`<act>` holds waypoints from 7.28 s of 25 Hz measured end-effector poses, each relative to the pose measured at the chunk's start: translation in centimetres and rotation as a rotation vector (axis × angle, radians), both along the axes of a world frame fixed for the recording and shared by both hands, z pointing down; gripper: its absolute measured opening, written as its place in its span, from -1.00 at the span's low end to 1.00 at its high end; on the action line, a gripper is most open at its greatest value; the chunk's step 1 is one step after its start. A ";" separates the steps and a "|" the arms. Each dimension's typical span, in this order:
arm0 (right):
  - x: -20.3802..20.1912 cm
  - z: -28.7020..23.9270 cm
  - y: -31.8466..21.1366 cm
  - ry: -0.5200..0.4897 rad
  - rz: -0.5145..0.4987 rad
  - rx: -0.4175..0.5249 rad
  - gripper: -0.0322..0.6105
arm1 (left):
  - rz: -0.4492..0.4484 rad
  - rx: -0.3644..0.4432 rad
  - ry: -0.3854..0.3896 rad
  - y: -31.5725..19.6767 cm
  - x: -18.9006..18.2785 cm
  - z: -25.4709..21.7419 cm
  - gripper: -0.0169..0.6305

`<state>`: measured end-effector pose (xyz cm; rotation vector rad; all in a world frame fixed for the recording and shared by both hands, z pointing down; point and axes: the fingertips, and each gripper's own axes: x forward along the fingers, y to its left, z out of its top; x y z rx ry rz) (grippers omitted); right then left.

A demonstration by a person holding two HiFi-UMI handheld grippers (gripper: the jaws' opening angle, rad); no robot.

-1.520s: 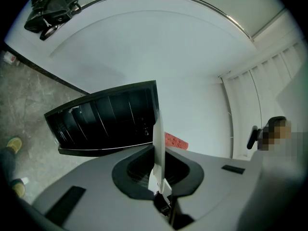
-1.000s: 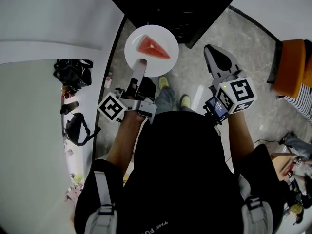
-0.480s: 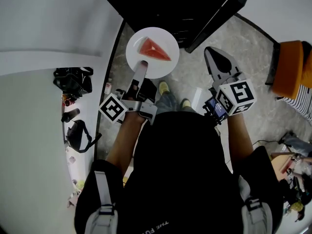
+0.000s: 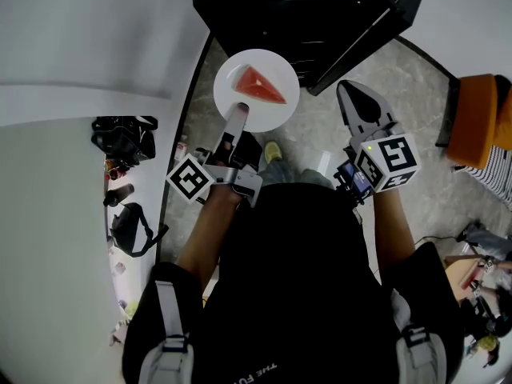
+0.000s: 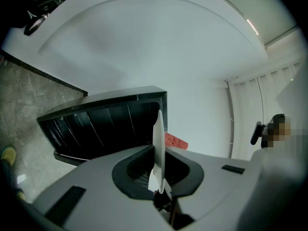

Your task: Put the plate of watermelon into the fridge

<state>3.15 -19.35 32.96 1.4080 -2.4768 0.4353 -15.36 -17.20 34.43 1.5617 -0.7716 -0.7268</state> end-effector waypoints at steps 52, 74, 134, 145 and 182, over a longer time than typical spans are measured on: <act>0.4 -2.5 -0.8 0.075 -0.006 0.059 -0.86 | 0.049 0.027 0.026 -0.5 0.5 -0.8 -0.86; -0.9 -1.6 -2.7 0.063 -0.075 0.043 -0.86 | 0.015 0.009 0.023 -2.2 1.4 0.2 -0.86; 2.5 14.5 -6.1 -0.005 -0.050 -0.143 -0.86 | 0.002 -0.119 0.015 -10.6 6.5 16.7 -0.86; 2.1 16.0 -7.6 -0.037 -0.073 -0.162 -0.86 | -0.018 -0.136 -0.044 -13.3 6.8 20.7 -0.86; 1.2 17.2 -7.1 -0.051 -0.110 -0.198 -0.87 | -0.203 -0.229 -0.038 -20.0 5.5 29.9 -0.84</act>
